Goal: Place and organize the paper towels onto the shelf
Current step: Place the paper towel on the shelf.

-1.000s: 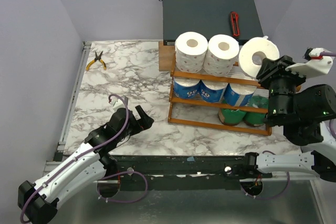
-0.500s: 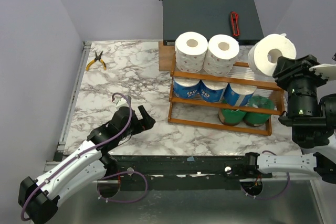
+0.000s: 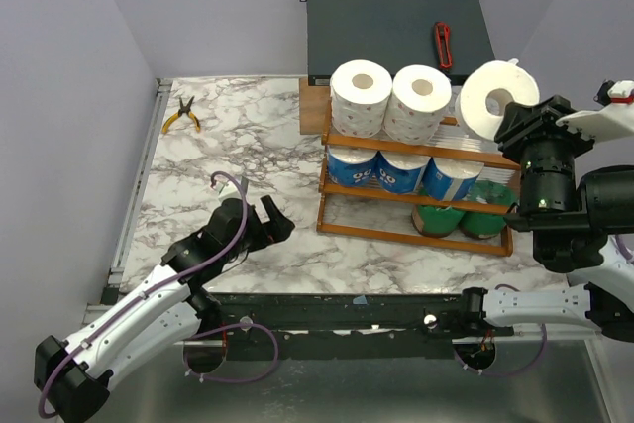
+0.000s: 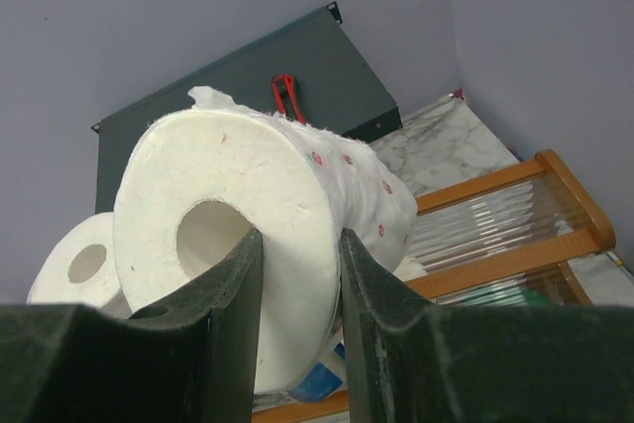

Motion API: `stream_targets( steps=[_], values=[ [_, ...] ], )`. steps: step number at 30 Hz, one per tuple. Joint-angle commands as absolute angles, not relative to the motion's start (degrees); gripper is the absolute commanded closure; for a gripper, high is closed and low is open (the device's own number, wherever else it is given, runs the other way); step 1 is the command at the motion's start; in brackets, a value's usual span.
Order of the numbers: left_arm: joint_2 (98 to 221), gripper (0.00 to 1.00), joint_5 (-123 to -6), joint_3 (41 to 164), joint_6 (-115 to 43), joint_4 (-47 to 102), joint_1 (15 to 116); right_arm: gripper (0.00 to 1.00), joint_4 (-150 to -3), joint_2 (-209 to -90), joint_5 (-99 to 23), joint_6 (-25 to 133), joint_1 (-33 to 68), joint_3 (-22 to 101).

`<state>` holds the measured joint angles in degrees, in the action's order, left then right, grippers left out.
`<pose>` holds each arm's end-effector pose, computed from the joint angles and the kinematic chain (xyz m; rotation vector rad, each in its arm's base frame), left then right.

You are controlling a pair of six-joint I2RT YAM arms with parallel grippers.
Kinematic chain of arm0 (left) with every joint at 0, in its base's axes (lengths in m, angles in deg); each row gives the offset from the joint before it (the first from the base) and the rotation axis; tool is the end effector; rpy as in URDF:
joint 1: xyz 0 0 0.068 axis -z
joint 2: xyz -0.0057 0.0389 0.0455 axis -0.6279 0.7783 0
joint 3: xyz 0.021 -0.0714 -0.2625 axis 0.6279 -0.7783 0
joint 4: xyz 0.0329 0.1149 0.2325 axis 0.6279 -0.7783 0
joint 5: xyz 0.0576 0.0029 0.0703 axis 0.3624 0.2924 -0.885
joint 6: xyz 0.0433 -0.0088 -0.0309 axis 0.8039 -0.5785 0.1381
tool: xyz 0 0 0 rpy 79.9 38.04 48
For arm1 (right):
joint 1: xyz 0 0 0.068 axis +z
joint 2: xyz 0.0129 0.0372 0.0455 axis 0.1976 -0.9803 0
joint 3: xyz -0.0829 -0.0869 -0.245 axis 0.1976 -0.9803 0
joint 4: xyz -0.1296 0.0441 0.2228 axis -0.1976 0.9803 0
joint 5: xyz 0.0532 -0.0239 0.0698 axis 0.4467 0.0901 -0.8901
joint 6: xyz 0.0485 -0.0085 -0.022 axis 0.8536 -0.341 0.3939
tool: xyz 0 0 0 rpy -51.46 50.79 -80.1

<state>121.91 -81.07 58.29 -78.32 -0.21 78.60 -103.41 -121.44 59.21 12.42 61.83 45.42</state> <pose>0.1204 -0.0934 0.2278 -0.3593 2.2675 -0.7330 0.0610 0.0789 0.5545 0.4876 1.4846 0.0481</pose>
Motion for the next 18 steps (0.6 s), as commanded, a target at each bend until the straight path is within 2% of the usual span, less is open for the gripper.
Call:
stream_targets(
  steps=[1, 12, 18],
  values=[
    [121.29, 0.02, -82.02, 63.24, -75.79, -0.94, 78.32, 0.85, -105.45, -120.93, 68.89, 11.18, 62.68, 48.57],
    [118.80, 0.01, -83.16, 72.08, -72.12, 1.12, 78.30, 0.82, -105.76, -117.08, 71.14, 12.05, 63.34, 41.60],
    [117.11, 0.01, -71.98, 72.89, -67.44, 16.95, 78.33, 0.82, -106.39, -115.62, 71.30, 14.73, 63.39, 38.26]
  ],
)
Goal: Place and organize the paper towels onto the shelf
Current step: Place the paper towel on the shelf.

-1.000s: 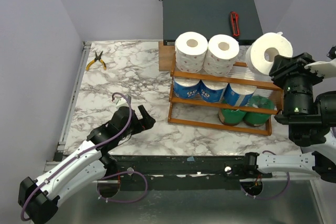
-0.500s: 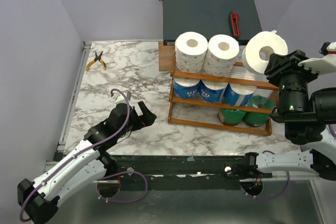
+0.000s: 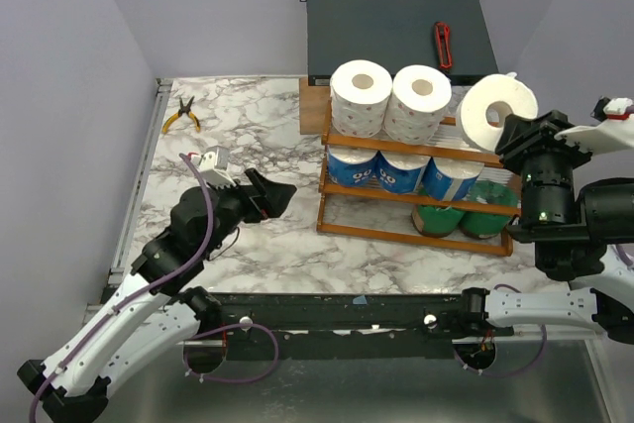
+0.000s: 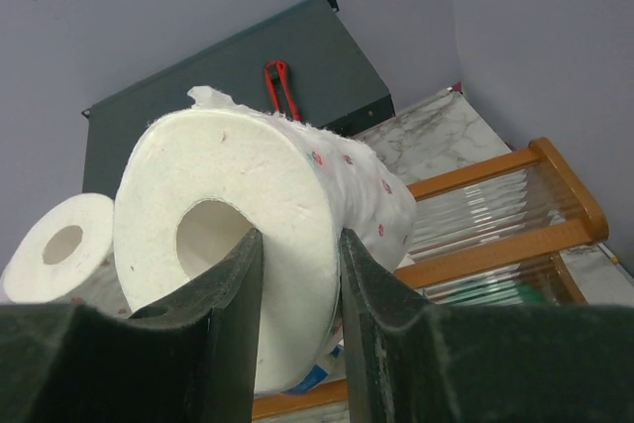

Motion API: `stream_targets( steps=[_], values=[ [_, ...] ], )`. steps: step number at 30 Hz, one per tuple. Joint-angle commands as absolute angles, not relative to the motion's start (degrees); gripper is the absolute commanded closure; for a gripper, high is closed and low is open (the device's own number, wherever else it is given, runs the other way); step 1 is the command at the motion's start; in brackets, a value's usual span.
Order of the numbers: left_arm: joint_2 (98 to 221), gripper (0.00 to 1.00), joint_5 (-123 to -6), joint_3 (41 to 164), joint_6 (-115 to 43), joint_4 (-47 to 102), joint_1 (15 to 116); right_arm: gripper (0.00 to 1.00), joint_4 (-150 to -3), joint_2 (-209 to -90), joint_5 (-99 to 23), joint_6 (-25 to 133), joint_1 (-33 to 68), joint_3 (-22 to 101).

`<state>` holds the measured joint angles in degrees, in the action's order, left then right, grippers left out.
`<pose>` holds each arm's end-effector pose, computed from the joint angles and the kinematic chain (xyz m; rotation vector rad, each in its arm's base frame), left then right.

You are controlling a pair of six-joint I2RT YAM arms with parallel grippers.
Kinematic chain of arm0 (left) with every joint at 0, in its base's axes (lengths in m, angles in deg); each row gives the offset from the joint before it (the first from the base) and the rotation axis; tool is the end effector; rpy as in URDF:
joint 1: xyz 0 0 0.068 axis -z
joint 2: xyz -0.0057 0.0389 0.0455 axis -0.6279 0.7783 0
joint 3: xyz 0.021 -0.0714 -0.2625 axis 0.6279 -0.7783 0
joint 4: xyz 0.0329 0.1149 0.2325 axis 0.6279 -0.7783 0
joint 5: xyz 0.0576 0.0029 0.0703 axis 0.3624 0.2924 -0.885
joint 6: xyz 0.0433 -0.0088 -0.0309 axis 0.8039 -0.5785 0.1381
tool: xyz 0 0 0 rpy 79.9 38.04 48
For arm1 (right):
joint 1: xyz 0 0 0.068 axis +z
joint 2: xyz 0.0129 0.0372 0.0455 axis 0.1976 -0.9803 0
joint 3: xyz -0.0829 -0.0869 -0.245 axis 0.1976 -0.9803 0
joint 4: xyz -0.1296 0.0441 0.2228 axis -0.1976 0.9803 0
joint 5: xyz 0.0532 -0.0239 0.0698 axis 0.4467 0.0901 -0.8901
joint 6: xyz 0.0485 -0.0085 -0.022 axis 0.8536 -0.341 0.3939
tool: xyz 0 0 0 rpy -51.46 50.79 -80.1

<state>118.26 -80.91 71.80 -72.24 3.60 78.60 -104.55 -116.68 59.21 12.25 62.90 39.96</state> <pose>0.1137 -0.0879 0.3237 -0.2350 1.9219 -0.9201 0.0553 0.0651 0.5387 0.4773 1.4881 0.0665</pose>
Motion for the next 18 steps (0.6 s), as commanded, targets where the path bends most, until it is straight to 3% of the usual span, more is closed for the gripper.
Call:
stream_targets(
  steps=[1, 6, 18],
  values=[
    [117.32, 0.01, -68.95, 72.70, -66.51, 20.39, 78.43, 0.82, -106.74, -115.50, 71.25, 14.68, 63.35, 37.67],
    [121.51, 0.01, -59.65, 72.84, -63.17, 38.62, 80.44, 0.81, -108.29, -115.19, 71.24, 14.71, 63.32, 36.25],
    [137.89, 0.01, -64.27, 83.19, -33.54, 54.62, 98.02, 0.79, -109.19, -114.31, 71.15, 14.89, 63.44, 35.07]
  ],
)
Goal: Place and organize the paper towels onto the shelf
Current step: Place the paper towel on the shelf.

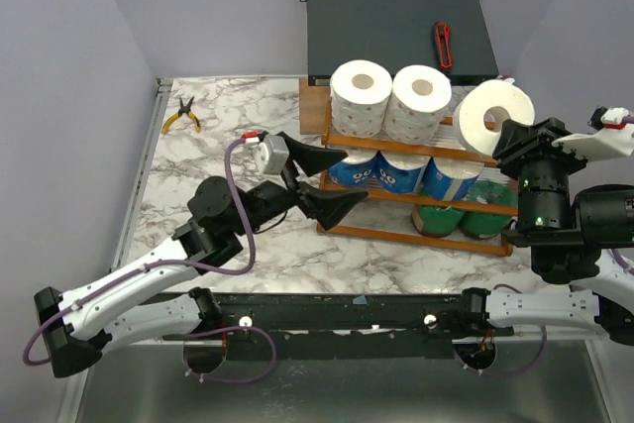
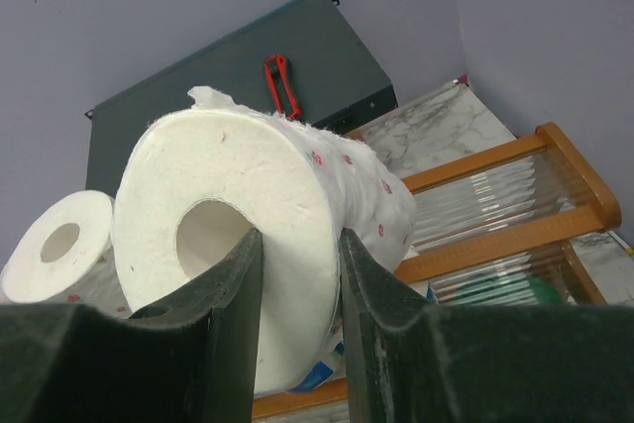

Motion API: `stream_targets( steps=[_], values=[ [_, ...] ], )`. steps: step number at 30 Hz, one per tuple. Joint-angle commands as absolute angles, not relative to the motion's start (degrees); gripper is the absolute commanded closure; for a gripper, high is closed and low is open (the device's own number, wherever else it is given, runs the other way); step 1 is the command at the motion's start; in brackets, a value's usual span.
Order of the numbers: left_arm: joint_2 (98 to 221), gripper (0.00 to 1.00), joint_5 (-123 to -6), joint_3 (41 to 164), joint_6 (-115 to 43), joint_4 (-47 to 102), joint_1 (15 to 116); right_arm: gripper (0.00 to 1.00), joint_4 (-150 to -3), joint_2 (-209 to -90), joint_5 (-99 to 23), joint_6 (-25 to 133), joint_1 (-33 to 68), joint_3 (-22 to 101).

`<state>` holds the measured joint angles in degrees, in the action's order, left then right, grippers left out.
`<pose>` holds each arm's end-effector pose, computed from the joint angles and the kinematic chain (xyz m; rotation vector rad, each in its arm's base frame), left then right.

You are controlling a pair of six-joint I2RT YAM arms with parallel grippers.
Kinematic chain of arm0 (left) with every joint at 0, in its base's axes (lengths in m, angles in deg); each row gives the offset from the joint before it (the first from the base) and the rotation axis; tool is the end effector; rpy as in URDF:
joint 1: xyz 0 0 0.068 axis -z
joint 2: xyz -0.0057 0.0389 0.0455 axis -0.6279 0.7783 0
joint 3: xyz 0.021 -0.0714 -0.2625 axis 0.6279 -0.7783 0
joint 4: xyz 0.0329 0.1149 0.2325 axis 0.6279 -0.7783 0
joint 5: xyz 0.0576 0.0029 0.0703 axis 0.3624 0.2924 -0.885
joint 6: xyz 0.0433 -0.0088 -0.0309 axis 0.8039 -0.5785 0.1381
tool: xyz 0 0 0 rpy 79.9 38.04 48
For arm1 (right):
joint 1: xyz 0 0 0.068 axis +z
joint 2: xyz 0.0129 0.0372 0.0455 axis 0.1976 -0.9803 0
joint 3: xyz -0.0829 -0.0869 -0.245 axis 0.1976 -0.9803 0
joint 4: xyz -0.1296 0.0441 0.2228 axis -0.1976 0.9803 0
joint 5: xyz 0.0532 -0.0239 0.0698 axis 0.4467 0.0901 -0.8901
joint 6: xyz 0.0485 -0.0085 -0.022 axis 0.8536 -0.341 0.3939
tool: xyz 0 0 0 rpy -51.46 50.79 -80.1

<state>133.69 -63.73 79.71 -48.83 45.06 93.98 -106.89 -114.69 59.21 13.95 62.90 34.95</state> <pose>0.1091 -0.1662 0.4084 0.5041 1.2578 -1.2802 0.0560 0.0675 0.5218 0.4905 1.4841 0.0806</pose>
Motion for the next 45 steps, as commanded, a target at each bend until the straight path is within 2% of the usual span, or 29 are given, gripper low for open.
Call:
stream_targets(
  steps=[1, 14, 26, 33, 45],
  values=[
    [139.31, 0.01, -64.23, 83.80, -31.43, 56.01, 98.78, 0.80, -109.19, -114.23, 71.15, 14.78, 63.45, 35.08],
    [156.57, 0.01, -52.54, 94.07, -14.67, 67.94, 100.96, 0.78, -109.18, -113.21, 71.14, 14.86, 63.44, 33.59],
    [164.84, 0.01, -47.89, 103.08, -8.11, 64.68, 103.20, 0.76, -109.36, -115.90, 70.73, 15.25, 63.87, 34.00],
    [170.40, 0.01, -51.29, 109.37, -6.12, 61.00, 103.53, 0.75, -109.84, -117.61, 70.79, 15.24, 63.98, 34.72],
    [173.18, 0.01, -58.92, 110.41, -6.45, 62.78, 103.54, 0.74, -110.50, -116.89, 70.84, 14.86, 63.91, 34.37]
  ],
)
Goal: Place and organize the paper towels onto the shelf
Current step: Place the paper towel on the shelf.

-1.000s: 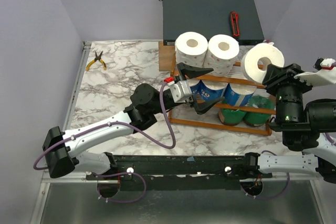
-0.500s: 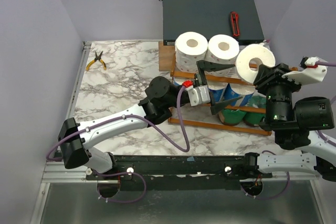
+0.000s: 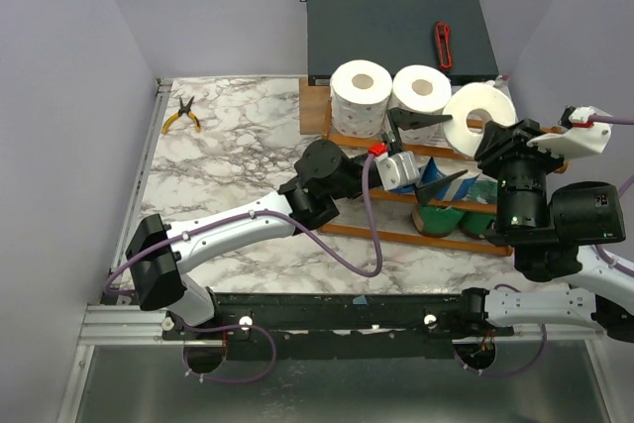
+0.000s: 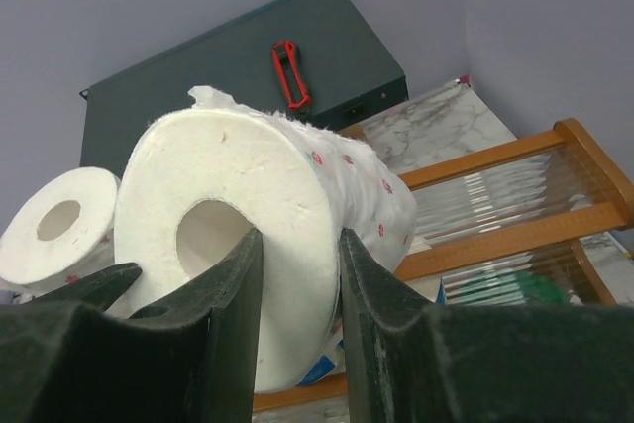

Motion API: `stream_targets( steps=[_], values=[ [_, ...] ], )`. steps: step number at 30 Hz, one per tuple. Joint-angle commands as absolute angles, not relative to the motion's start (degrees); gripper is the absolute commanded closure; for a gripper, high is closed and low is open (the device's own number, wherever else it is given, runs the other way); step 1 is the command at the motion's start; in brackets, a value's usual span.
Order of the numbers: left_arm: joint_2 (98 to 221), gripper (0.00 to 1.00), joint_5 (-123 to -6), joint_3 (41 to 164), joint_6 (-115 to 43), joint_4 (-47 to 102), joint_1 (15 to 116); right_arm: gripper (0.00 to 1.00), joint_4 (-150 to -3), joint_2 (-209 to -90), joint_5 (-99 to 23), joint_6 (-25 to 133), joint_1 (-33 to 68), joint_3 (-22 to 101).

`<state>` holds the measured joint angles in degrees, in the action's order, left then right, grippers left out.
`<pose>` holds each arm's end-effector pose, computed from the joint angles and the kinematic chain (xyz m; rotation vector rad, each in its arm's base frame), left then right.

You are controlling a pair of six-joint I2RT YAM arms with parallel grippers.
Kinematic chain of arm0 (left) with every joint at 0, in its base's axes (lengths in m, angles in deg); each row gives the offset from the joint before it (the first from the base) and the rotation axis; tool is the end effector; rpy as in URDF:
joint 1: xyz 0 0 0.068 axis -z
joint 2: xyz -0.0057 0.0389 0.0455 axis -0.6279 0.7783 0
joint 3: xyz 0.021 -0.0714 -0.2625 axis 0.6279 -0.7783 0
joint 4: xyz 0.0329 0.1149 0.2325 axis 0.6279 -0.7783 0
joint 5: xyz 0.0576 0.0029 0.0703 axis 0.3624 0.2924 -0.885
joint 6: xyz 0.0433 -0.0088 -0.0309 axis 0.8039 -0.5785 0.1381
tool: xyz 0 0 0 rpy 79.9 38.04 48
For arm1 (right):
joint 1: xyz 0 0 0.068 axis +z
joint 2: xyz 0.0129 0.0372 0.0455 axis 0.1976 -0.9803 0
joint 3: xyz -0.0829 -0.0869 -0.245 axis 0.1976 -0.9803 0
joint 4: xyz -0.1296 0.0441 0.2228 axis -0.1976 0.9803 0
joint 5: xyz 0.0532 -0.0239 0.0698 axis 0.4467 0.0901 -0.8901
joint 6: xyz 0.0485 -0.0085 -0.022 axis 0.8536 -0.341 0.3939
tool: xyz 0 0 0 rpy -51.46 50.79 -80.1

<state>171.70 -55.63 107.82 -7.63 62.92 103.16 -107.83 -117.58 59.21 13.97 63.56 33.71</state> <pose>0.1462 -0.3276 0.4407 0.9521 0.6796 -0.8939 0.0614 0.0912 0.5135 0.4403 1.4997 0.0464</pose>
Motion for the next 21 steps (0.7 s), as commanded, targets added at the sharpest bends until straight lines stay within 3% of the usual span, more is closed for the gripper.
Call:
stream_targets(
  steps=[1, 14, 21],
  values=[
    [173.66, 0.01, -59.39, 110.69, -6.14, 62.60, 103.52, 0.74, -110.50, -116.81, 70.80, 14.91, 63.94, 34.37],
    [173.71, 0.01, -68.79, 110.71, -5.67, 63.36, 103.88, 0.74, -110.50, -113.76, 70.81, 15.10, 63.97, 33.08],
    [171.61, 0.01, -66.11, 110.90, -12.04, 59.23, 103.93, 0.73, -110.50, -113.36, 70.70, 15.18, 64.08, 32.20]
  ],
)
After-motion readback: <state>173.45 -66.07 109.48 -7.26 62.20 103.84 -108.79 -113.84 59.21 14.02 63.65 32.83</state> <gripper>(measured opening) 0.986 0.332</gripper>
